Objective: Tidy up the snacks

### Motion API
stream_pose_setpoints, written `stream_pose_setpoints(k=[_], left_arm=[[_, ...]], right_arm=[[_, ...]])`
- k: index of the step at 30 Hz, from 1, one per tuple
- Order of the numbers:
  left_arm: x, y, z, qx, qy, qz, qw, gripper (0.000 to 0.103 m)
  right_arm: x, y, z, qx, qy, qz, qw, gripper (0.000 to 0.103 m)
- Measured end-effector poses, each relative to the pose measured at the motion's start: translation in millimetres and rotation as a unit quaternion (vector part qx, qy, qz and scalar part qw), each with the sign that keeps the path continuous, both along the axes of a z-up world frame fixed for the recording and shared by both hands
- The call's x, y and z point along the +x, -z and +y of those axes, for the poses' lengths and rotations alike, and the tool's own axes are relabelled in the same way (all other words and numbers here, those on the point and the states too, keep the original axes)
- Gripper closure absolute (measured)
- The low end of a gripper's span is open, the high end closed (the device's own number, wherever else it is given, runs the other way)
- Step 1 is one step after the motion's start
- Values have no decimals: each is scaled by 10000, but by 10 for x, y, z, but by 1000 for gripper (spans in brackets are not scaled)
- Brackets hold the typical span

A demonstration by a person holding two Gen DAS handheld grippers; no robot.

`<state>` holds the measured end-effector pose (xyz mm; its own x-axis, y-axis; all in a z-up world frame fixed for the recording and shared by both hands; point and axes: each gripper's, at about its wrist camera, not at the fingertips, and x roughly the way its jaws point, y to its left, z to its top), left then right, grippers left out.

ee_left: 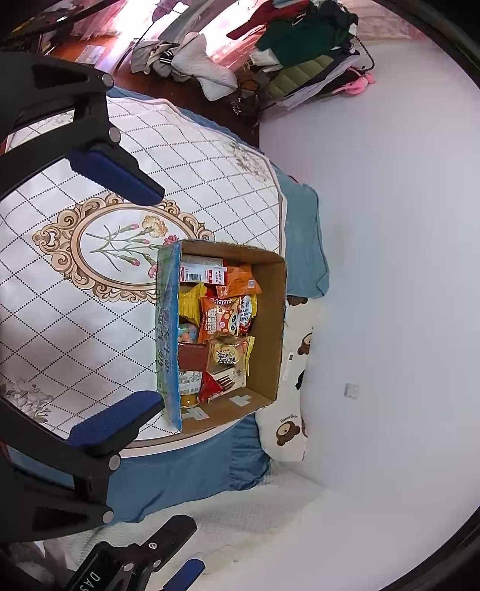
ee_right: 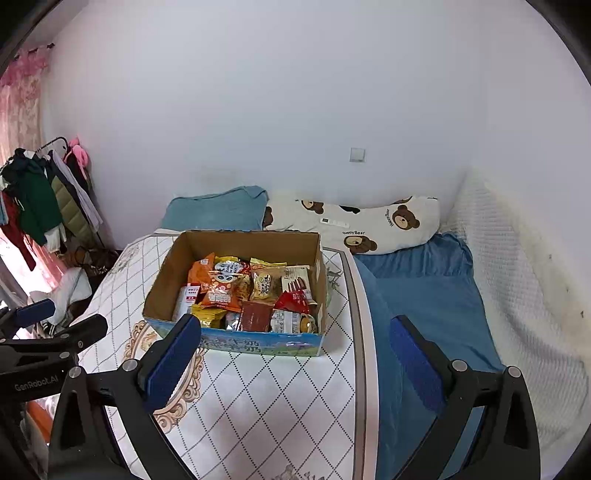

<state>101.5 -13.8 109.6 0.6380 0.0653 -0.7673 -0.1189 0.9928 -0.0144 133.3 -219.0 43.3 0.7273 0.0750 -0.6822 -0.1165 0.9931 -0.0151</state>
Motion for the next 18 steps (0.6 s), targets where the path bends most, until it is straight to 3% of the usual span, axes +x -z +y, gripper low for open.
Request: stream_pose_setpoints(k=[10,18], left_arm=[[-104,-93,-53,8,69,-206,9998,0],[80,44,-73,99,41,-278,9996,0]], right_arm=[[-107,-53,3,39,-57,43,10000,0],[76,183,6,142,-81,172,9997,0]])
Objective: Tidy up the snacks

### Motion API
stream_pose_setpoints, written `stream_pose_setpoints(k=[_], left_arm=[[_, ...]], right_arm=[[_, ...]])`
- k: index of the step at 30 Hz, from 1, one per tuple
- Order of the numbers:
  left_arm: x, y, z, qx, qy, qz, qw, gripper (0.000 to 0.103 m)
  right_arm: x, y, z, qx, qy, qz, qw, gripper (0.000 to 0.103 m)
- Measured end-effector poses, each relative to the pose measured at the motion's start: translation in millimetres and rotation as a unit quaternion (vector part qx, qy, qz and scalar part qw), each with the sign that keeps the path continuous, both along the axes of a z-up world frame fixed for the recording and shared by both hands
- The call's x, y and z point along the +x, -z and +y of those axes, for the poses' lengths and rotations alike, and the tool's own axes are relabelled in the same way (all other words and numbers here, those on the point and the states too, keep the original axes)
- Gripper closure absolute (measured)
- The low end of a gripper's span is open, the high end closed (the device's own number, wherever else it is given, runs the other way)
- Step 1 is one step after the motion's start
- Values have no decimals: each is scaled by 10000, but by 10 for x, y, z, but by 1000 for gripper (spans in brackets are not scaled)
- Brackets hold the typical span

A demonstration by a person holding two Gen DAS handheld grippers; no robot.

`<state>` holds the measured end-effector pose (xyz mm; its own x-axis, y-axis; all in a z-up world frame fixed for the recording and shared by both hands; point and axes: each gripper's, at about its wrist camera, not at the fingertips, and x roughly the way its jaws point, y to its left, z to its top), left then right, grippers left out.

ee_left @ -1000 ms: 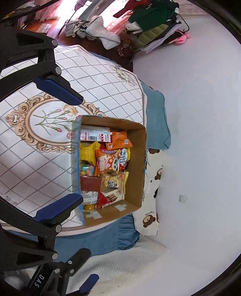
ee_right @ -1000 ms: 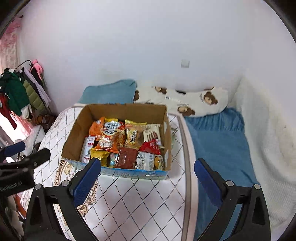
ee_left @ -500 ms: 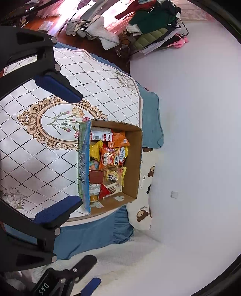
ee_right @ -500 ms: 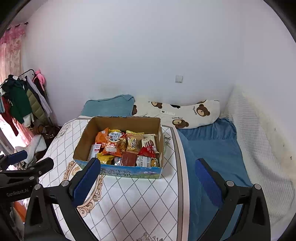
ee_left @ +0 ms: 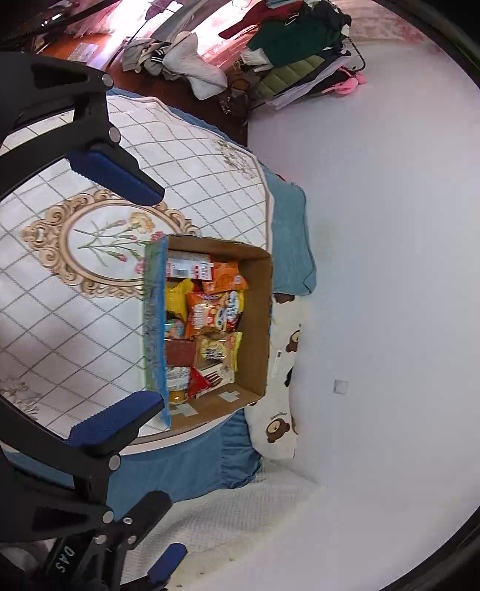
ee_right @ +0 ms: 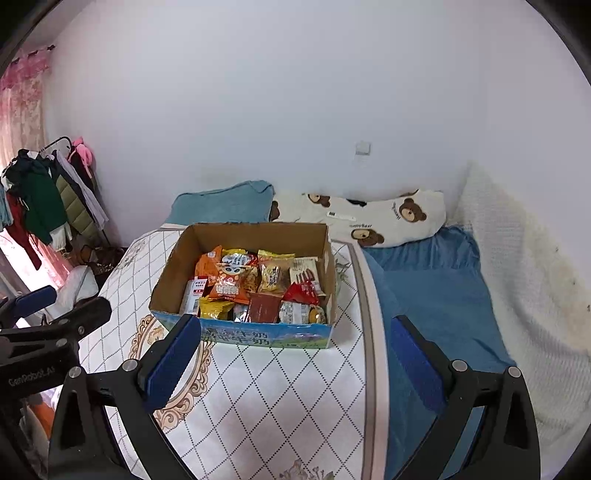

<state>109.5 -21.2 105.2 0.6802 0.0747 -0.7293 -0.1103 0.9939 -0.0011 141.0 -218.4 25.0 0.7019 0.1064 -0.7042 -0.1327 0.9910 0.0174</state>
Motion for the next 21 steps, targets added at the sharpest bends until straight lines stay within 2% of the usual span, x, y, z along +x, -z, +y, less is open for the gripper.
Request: stream_pose_setpoints(k=[11,21], left_arm=[[432,320,6,97,-128,221,9996,0],[630,549,18,167,-192,489,9985,0]], right_arm=[[477,356,14,-72,199,-35,9998,0],[737,648,7,-155,250,146,9995,0]])
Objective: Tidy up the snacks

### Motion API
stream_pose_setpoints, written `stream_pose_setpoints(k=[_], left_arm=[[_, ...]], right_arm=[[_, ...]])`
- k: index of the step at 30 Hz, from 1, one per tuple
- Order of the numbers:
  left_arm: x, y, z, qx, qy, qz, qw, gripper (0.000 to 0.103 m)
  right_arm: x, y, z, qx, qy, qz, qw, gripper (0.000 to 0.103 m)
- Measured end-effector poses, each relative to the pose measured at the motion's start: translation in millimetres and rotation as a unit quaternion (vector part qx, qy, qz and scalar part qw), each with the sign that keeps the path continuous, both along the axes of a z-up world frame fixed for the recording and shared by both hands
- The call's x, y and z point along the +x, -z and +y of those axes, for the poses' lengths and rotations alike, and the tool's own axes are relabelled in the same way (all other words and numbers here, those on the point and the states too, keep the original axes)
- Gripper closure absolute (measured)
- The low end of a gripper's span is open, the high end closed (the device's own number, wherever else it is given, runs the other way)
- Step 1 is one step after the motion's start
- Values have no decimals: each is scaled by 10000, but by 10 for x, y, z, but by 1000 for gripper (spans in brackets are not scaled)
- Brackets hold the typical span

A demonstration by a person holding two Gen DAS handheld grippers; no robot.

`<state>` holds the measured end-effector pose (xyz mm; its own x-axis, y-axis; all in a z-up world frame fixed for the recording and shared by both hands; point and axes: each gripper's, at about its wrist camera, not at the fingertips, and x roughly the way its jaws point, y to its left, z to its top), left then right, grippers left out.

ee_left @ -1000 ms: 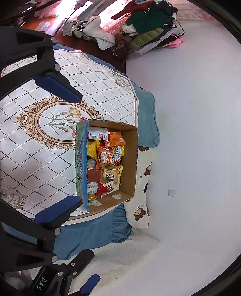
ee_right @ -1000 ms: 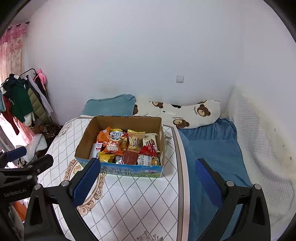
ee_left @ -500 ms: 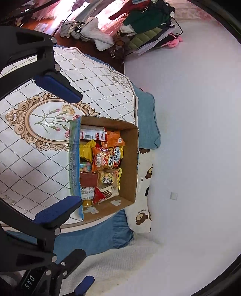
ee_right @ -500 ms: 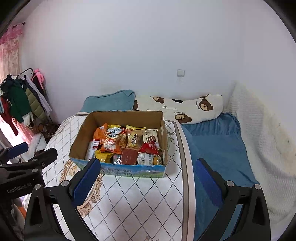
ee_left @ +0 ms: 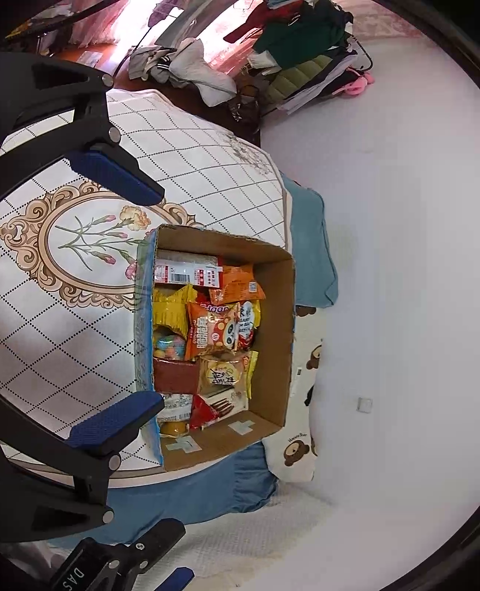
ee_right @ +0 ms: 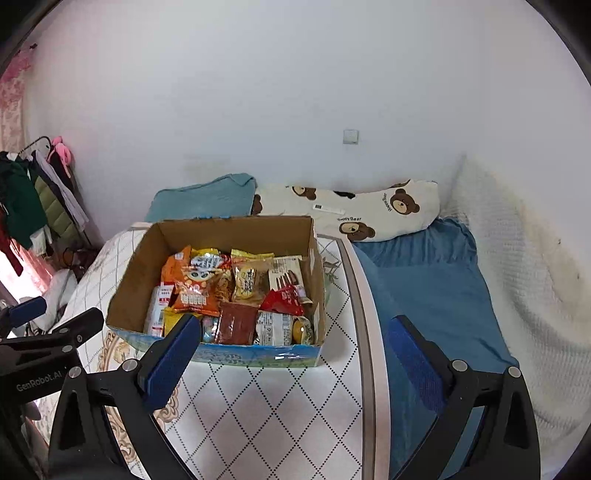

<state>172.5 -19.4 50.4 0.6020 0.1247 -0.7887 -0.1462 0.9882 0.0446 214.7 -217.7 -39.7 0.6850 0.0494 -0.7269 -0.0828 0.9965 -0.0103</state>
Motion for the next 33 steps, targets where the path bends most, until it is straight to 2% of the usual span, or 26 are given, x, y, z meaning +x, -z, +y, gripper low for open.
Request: stream_pose_setpoints(k=[15,33], left_arm=[[6,79,-25,24,9,109,9999,0],[-31,106,-16,53,9,124,9999,0]], right_arm=[[32,162,33,29,-108,174,9998,0],[2,183,41,67,-160,210,9996,0]])
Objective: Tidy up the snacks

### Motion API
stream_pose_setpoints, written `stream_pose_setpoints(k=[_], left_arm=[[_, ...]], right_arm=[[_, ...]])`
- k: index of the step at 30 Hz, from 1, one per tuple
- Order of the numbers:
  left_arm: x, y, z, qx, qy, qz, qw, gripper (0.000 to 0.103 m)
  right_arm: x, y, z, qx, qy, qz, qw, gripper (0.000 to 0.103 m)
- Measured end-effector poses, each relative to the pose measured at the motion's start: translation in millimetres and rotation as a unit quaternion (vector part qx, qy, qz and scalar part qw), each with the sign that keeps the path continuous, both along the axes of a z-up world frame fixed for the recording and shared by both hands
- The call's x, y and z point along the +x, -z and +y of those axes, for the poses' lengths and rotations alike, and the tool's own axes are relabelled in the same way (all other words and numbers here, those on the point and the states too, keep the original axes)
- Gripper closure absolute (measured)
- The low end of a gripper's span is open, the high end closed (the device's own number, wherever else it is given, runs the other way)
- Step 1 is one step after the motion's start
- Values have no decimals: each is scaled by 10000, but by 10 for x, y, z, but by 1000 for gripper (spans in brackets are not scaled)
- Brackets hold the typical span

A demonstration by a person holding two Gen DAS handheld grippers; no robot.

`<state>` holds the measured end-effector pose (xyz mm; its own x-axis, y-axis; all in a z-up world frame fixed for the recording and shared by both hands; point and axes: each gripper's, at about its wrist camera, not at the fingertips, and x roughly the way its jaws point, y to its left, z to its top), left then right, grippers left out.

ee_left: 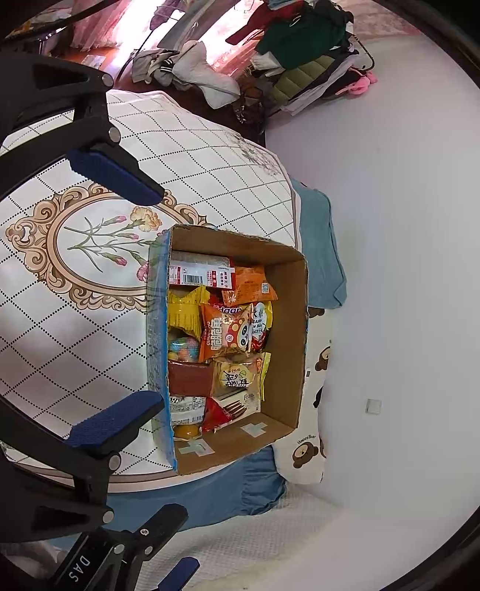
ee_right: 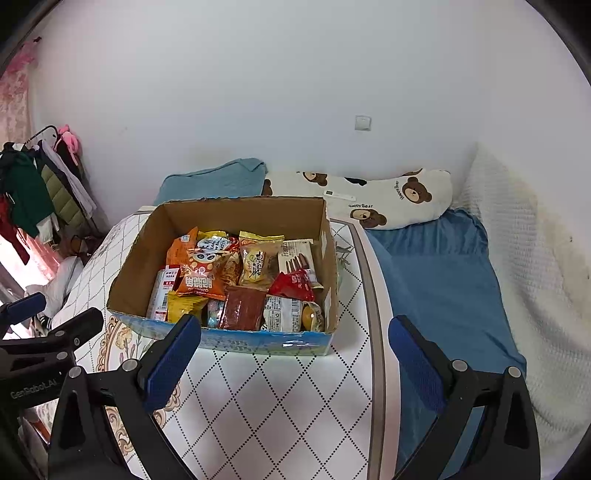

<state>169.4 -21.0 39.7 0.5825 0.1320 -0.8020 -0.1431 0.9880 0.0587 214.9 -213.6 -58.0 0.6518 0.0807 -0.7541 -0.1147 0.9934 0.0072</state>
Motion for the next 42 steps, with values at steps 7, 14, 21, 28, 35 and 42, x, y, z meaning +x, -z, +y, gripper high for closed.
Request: stream_pose_setpoints(k=[7,14,21,28,35,42], left_arm=[[-13,-5,0,-2,10,3,10000,0],[-16,-9,4,-5,16,1,10000,0],[-24,-23,-8,-8,14,-11,10000,0],[-11,-43,-16,2,14,-5,10000,0],[-8,-37,-23,21,7,-13,10000,0],[-5,-31,-18,8,15,-6,10000,0]], right_arm=[[5,0,-7,5,2,-14,10000,0],[3,-11,-13,28,12,-19,10000,0],[-11,-26,-17,11,33,-19,10000,0],[-18,-24,-18,-1,43,-25,10000,0],[-19,-6,-7,-9,39,4,10000,0],[-15,5,-9,10,31,13,10000,0]])
